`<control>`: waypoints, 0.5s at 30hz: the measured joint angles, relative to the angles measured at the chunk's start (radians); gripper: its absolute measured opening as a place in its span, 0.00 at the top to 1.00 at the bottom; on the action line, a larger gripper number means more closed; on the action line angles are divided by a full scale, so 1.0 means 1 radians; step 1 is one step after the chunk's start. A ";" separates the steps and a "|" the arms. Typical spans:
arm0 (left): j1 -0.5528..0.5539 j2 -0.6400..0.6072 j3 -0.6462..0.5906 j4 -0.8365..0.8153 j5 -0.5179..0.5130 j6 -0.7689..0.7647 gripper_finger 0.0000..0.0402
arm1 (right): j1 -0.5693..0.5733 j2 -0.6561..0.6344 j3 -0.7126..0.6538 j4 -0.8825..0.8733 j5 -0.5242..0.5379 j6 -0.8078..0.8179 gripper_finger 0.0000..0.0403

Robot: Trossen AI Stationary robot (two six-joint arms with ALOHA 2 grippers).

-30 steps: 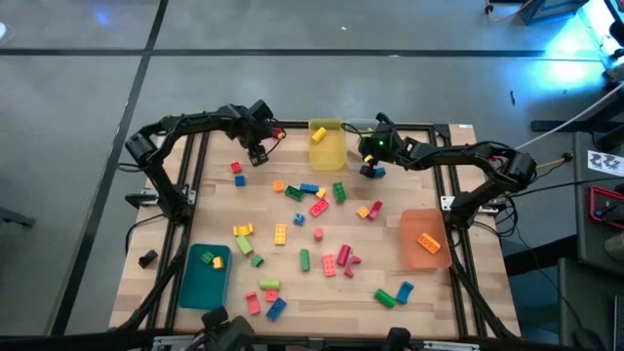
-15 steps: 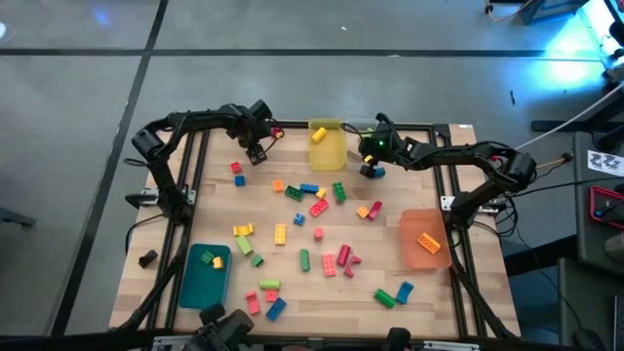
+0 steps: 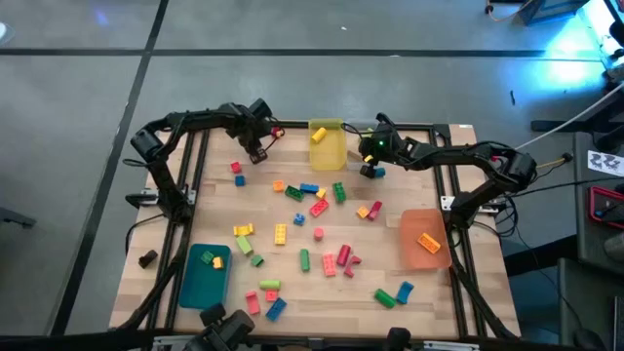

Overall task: Sort blocks by size
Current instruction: Put the red square game piece into the blue bin

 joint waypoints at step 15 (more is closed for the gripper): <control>-0.003 0.006 0.048 -0.065 0.070 -0.050 1.00 | 0.000 0.000 0.000 0.000 -0.001 -0.001 0.72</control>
